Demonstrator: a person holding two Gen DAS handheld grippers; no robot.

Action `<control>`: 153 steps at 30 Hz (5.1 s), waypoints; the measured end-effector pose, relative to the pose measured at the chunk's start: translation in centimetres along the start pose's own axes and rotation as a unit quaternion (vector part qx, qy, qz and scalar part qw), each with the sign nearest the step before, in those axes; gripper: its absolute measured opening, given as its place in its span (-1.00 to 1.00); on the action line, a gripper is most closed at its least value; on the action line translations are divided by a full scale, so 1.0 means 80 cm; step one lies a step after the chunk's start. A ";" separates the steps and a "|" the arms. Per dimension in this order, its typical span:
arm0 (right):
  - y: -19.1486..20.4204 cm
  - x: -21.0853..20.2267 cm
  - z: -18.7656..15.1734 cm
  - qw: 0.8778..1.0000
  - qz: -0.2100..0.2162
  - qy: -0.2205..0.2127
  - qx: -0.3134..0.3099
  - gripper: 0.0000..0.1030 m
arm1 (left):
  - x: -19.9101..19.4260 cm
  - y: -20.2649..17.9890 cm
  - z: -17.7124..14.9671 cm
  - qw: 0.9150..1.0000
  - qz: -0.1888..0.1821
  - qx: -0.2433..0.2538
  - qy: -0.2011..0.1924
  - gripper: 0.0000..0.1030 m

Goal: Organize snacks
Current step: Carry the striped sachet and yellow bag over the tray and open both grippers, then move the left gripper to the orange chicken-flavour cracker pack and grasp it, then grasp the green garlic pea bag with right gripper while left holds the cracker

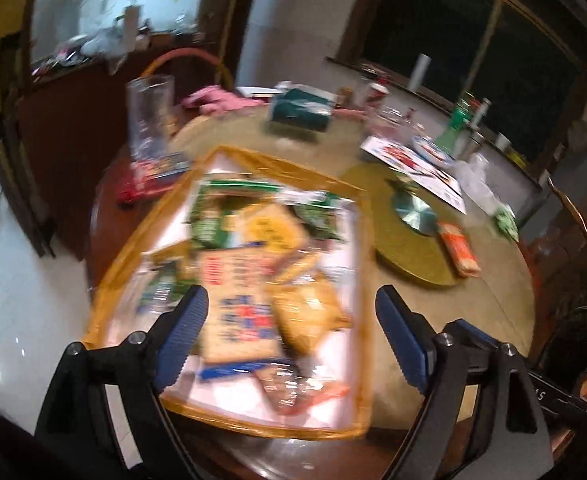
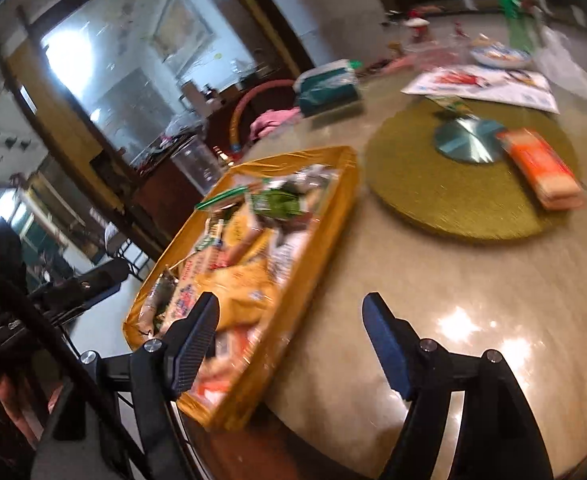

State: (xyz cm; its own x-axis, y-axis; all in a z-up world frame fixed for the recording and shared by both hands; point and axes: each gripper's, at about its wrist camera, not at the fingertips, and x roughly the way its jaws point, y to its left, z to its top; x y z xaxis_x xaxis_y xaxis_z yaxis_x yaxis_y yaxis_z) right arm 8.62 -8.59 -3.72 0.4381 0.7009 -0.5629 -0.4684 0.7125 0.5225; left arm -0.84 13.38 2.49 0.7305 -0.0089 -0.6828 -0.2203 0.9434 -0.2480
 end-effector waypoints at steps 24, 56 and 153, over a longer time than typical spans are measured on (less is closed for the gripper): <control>-0.207 -0.155 -0.055 0.973 -0.015 -0.143 0.182 0.46 | 0.119 -0.262 -0.032 0.986 0.002 0.110 0.124 0.69; -0.231 -0.174 -0.048 0.964 -0.124 -0.129 0.199 0.46 | 0.331 -0.364 0.036 0.970 0.011 0.164 0.178 0.69; -0.160 0.127 0.182 0.960 -0.228 0.106 -0.123 -0.28 | 0.153 -0.176 -0.089 0.974 -0.001 0.174 0.143 0.13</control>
State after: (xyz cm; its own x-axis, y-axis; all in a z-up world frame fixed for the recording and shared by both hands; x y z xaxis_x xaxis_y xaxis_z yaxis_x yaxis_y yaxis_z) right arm 30.24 -10.06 -6.78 0.4863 0.2773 -0.8286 -0.4435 0.8954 0.0394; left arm 6.62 -2.37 -7.25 0.5104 -0.0548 -0.8582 0.0496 0.9982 -0.0343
